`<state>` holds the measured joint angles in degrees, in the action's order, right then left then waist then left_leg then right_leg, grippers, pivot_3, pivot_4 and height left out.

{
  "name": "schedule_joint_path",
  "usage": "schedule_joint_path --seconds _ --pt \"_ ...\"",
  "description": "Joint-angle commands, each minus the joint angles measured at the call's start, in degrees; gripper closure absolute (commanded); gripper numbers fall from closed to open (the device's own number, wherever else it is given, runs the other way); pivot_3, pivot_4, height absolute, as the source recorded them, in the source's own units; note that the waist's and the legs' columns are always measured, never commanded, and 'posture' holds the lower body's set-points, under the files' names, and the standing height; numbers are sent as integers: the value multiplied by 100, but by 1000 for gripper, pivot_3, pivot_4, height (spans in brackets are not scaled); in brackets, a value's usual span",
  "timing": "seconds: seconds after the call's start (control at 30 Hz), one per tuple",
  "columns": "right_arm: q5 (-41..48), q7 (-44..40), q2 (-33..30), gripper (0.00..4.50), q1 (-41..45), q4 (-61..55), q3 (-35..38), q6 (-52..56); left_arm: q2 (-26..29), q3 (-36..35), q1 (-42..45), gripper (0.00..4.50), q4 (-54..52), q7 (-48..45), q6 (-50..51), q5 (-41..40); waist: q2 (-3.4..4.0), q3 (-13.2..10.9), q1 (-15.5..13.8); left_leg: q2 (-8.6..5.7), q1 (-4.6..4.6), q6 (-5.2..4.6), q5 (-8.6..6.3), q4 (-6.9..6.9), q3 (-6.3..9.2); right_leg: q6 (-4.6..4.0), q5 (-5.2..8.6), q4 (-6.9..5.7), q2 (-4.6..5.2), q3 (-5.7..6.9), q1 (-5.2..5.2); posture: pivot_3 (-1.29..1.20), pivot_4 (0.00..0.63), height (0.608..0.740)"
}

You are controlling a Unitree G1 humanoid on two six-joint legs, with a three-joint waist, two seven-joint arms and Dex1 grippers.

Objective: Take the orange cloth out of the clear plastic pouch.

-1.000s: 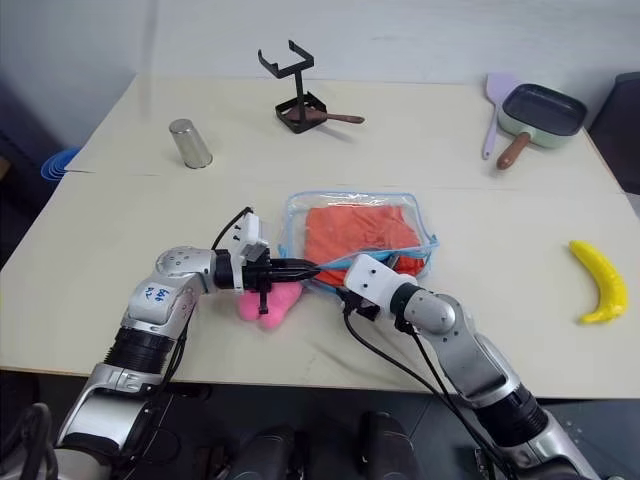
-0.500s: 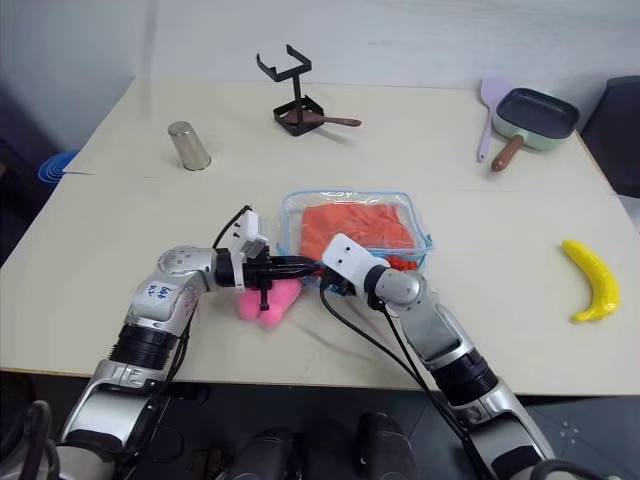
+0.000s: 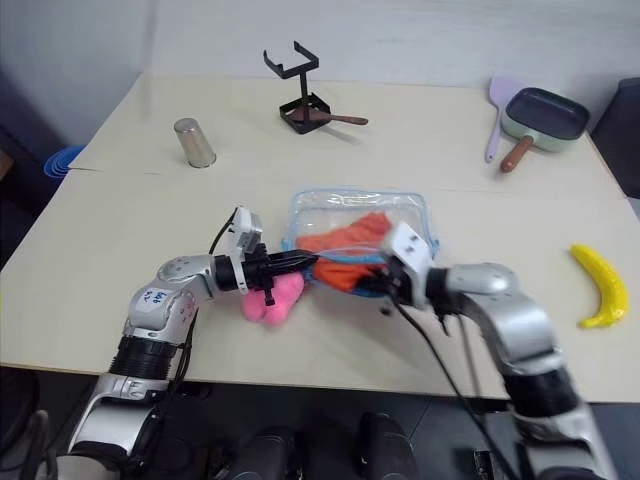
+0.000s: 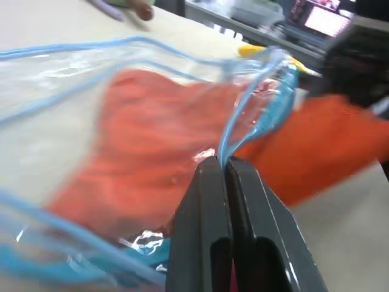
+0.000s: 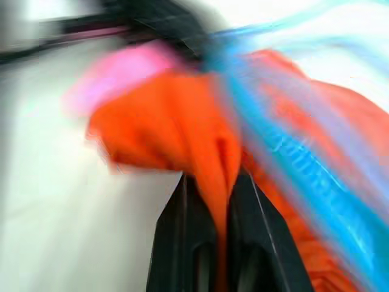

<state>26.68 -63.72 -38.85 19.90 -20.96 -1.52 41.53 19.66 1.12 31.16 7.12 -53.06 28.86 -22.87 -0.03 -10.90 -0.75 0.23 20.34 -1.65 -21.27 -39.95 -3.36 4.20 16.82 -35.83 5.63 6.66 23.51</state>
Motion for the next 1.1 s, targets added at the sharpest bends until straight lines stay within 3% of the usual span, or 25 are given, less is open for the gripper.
schedule_joint_path --seconds 0.03,0.23,0.4,0.57,0.73,0.93,1.07,1.1 --pt "1414 -604 -321 4454 -353 -799 746 474 -7 -122 -113 4500 -300 299 235 -126 0 0 -11 0 -2 0 0 -1 0 0 0 -1 0 0 -2 0 150 740" --pt "3418 -143 -887 4454 -960 -1272 2128 1529 162 -238 -144 4500 -460 424 400 -190 -1 -1 -11 4 -11 2 1 -3 -1 1 -1 -4 1 -3 -7 0 150 740" --pt "4001 286 -1711 4454 -666 -184 3572 1847 584 -218 -268 4500 -661 155 307 -205 0 -1 -24 2 -10 3 0 -1 -3 1 -1 0 6 -7 -5 0 150 740" --pt "2329 -312 -2930 4454 -90 1558 3601 272 905 -158 -404 4500 -788 -140 112 -199 3 -3 -51 -1 -10 2 0 0 -13 0 0 17 7 -13 -1 0 150 740" --pt "626 -988 -3523 4454 254 3061 2609 -1866 1058 -112 -449 4500 -723 -247 -114 -106 4 -4 -48 0 -11 2 1 5 -25 1 0 16 3 -17 0 0 150 740" --pt "-1003 -474 -2385 4454 -108 3926 1663 -4886 1083 23 -540 4500 -724 -278 -344 -12 4 -4 -33 1 -15 4 2 0 -32 2 -1 -3 0 -18 0 0 150 740" --pt "-833 -509 -1444 4454 -1205 3614 1540 -5157 1186 203 -657 4500 -806 -434 -615 149 14 -8 -64 1 -10 10 5 2 -32 2 -1 -11 -2 -15 7 0 150 740" --pt "-814 -548 -1298 4199 -1504 3575 1509 -5151 1236 234 -719 4500 -865 -542 -716 159 16 -8 -73 1 -9 10 5 3 -32 2 -1 -10 -4 -15 8 0 150 740"
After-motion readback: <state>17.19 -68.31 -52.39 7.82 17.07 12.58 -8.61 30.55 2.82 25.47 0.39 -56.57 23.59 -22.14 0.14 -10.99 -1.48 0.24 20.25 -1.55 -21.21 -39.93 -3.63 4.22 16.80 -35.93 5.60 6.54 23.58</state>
